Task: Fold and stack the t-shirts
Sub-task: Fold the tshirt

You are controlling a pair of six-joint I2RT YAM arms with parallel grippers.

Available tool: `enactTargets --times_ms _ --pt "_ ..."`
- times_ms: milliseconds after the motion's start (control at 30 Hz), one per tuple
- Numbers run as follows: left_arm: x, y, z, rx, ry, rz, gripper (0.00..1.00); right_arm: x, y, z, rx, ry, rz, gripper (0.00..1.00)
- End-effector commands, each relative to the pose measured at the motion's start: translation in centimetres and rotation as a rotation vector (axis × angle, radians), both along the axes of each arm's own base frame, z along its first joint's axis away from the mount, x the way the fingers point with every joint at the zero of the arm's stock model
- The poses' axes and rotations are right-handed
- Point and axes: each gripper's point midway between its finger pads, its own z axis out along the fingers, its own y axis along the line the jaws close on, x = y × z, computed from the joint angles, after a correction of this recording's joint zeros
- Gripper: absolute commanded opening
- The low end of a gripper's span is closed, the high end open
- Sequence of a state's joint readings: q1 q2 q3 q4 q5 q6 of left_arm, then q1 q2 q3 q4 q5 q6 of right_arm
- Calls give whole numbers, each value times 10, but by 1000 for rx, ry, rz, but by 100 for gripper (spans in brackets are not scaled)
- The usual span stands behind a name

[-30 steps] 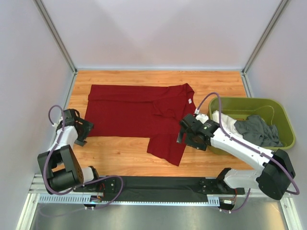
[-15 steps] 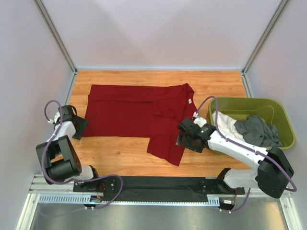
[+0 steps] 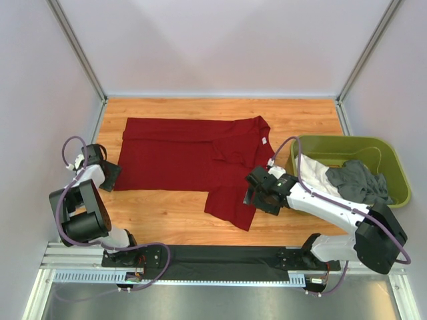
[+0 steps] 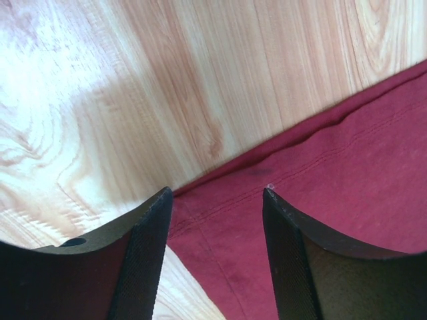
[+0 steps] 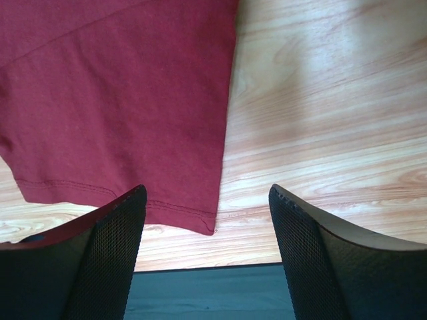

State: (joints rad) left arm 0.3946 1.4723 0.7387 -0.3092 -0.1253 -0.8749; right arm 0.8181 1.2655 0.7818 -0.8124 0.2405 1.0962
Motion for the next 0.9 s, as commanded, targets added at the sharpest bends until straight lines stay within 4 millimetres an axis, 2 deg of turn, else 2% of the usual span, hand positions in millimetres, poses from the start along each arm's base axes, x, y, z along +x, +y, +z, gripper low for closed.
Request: enactTargets --times_ms 0,167,300,533,700,867 --pt "-6 8 4 26 18 40 65 0 4 -3 2 9 -18 75" --pt "-9 8 18 45 -8 37 66 1 5 -1 -10 -1 -10 75" --pt "-11 6 22 47 -28 37 66 0 5 -1 -14 -2 1 75" --pt "-22 -1 2 11 18 43 63 -3 4 -5 -13 8 8 75" --pt "-22 -3 -12 -8 30 51 60 -7 2 -12 -17 19 4 75" --pt "-16 -4 -16 -23 25 49 44 -8 4 -16 -12 26 10 74"
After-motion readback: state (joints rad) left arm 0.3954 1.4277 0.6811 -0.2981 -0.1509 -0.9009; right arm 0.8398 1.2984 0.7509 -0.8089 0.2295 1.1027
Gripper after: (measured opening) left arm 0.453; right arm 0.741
